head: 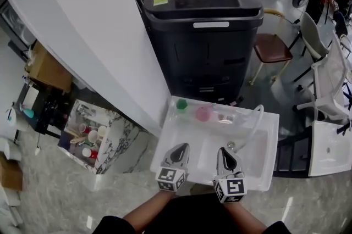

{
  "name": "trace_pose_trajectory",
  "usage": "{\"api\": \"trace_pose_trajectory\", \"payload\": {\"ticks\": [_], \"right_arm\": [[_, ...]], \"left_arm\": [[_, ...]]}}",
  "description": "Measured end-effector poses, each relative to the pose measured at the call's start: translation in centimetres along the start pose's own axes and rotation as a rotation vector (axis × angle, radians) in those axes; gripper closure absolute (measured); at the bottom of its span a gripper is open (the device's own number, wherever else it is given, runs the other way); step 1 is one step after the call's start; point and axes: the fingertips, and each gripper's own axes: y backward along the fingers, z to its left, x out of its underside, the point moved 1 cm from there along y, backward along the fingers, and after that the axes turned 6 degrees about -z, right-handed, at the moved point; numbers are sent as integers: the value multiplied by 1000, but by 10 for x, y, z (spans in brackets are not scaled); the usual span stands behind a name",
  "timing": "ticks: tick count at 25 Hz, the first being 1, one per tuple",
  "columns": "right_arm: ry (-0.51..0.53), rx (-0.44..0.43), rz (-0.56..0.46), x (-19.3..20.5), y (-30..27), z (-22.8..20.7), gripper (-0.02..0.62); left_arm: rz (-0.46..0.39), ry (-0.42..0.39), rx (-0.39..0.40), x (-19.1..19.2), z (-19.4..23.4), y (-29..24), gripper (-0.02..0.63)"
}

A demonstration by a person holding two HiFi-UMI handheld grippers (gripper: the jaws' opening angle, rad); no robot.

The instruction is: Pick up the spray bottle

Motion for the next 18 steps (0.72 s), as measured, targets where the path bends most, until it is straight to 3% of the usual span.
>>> {"api": "trace_pose_trajectory", "payload": {"ticks": [5, 10, 18], "right_arm": [[-7, 4, 7, -4, -29, -20, 597], [-45, 35, 6, -7, -46, -38, 597], [-50, -23, 7, -8, -69, -43, 597]], "left_arm": [[15, -12, 2, 4, 14, -51, 586], [45, -2, -4, 13, 26, -93, 431], [84, -57, 46, 33, 33, -162, 345]]}}
